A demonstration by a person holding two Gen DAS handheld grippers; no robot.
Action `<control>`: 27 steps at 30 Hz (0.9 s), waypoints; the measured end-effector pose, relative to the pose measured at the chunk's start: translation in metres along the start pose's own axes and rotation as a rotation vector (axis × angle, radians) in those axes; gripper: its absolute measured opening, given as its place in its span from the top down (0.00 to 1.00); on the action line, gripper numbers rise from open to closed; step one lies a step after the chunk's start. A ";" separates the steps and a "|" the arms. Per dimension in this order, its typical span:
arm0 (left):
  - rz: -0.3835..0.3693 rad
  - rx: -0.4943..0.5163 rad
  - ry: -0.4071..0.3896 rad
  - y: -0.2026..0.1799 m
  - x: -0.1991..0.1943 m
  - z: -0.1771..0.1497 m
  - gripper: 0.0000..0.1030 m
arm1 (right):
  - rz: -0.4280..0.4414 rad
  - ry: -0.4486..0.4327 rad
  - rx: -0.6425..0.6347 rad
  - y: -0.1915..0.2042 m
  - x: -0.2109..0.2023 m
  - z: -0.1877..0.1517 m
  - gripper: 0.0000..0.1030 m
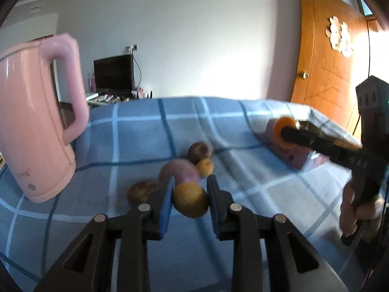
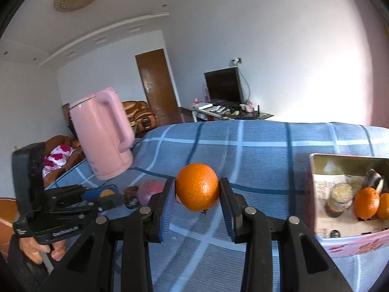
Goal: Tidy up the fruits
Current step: 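Grasp the small yellow fruit with the left gripper while the right gripper lifts the orange, then carry the yellow fruit and the orange over the pink tin with both grippers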
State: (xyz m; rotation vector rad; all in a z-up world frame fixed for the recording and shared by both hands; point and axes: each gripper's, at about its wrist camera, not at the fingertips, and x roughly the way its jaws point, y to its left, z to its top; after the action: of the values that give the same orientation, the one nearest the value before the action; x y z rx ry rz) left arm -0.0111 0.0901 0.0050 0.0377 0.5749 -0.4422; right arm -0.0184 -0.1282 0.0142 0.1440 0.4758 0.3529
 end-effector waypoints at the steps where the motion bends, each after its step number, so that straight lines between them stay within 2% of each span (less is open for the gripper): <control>1: -0.002 -0.007 -0.015 -0.005 -0.001 0.002 0.72 | -0.010 0.001 0.003 -0.004 -0.001 0.000 0.63; 5: 0.022 -0.008 -0.064 -0.031 0.005 0.013 0.72 | -0.022 -0.013 0.009 -0.017 -0.010 0.003 0.63; 11: 0.030 -0.045 -0.046 -0.061 0.028 0.026 0.72 | -0.078 -0.026 -0.010 -0.034 -0.021 0.005 0.63; 17: 0.011 -0.017 -0.052 -0.098 0.045 0.037 0.72 | -0.015 -0.057 0.079 -0.073 -0.042 0.010 0.63; 27: -0.049 0.030 -0.041 -0.161 0.078 0.054 0.72 | -0.122 -0.091 0.116 -0.134 -0.072 0.016 0.63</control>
State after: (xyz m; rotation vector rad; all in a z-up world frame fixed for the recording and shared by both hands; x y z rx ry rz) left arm 0.0090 -0.0946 0.0231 0.0433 0.5297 -0.4986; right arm -0.0307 -0.2799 0.0294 0.2415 0.4126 0.1985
